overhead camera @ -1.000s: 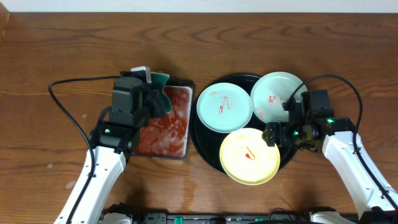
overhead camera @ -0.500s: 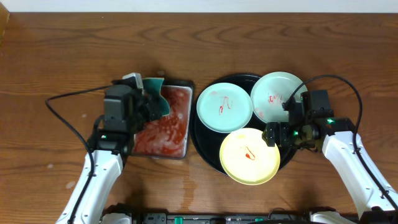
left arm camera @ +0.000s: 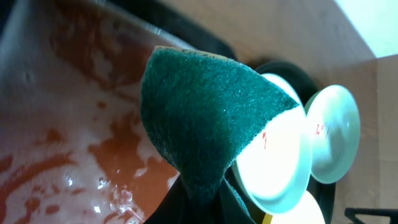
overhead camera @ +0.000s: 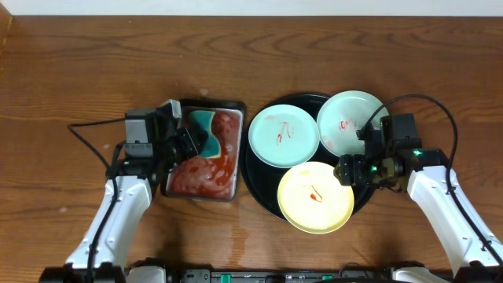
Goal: Clean dirty plates on tray and stack at the side
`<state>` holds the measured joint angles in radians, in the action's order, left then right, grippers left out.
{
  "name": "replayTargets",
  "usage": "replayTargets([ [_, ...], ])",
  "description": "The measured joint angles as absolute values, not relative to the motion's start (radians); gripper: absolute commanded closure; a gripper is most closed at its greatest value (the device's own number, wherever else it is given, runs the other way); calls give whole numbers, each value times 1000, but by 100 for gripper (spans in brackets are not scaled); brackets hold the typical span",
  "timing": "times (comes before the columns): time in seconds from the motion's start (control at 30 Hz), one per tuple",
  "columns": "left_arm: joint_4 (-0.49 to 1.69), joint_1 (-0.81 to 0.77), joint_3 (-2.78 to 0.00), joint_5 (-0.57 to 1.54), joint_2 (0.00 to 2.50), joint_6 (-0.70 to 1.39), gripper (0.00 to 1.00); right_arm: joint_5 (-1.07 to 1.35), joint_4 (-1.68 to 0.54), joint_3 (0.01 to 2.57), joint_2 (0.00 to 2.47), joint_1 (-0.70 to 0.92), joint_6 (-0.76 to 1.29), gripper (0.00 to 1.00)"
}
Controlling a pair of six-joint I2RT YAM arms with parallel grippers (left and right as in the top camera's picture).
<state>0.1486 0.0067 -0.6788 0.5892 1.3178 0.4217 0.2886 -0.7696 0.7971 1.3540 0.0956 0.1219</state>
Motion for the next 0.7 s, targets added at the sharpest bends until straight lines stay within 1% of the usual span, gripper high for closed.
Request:
replayTargets([
  [0.13,154,7,-678,598,1347,422,93,289,-736,783,1354,96,121,27],
  [0.27,154,7,-678,600,1351,422,93,296,-685,734,1354,96,122,32],
  [0.33,154,7,-678,600,1351,422,93,307,-657,709,1355,96,121,43],
  [0.37,154,7,-678,600,1351,422,93,316,-637,696,1355,96,118,45],
  [0.47,161,7,-678,600,1351,422,92,329,-601,662,1355,96,125,46],
  [0.6,183,7,-678,601,1351,418,92,339,-559,619,1355,96,128,52],
  [0.67,188,7,-678,601,1351,414,93,342,-542,599,1355,96,130,58],
  [0.7,189,7,-678,601,1351,414,93,342,-539,595,1355,96,130,60],
])
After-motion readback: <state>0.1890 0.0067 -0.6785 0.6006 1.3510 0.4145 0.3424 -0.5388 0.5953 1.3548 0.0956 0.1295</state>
